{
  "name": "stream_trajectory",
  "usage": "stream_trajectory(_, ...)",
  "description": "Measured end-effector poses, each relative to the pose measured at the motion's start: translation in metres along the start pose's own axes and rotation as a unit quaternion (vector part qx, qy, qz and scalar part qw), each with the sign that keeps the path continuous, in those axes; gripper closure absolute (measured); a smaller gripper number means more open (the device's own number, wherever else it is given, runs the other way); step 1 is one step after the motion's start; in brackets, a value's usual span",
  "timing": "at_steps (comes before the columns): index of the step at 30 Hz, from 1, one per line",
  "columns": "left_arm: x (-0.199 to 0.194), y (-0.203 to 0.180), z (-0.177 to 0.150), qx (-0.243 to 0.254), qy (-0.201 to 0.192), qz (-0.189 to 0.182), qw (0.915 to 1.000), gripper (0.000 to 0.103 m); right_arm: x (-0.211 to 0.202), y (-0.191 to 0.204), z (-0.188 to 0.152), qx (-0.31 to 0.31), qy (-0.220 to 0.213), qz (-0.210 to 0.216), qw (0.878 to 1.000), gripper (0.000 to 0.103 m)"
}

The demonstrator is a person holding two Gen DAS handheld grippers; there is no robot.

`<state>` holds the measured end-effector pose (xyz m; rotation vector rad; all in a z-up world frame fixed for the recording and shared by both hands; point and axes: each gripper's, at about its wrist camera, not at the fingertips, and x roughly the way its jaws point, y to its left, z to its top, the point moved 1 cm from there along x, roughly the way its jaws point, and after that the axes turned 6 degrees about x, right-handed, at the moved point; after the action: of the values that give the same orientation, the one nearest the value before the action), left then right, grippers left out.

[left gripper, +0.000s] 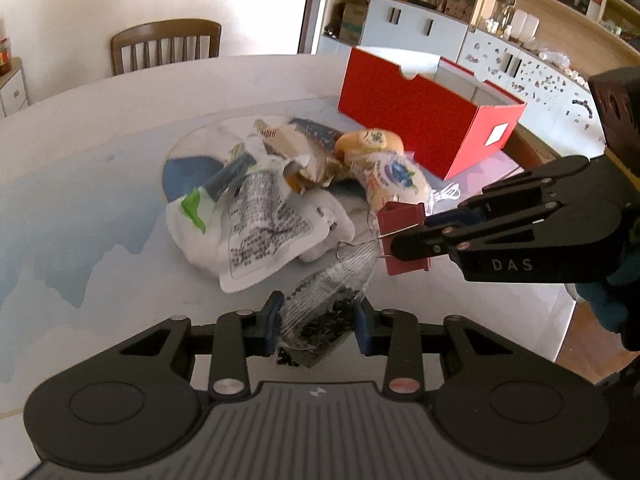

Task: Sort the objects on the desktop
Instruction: 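Grasp the clear seaweed bag with the left tool while the right tool grasps the pink binder clip, then carry the seaweed bag and pink clip together over the red box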

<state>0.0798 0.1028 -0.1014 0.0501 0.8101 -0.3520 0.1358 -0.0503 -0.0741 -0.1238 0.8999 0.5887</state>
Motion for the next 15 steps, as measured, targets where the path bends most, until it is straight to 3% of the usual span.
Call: stream_trajectory(15, -0.013, -0.01, 0.025, 0.012, -0.035, -0.015, 0.9992, 0.069, -0.045, -0.011, 0.007, 0.026, -0.04, 0.005, 0.999, 0.096)
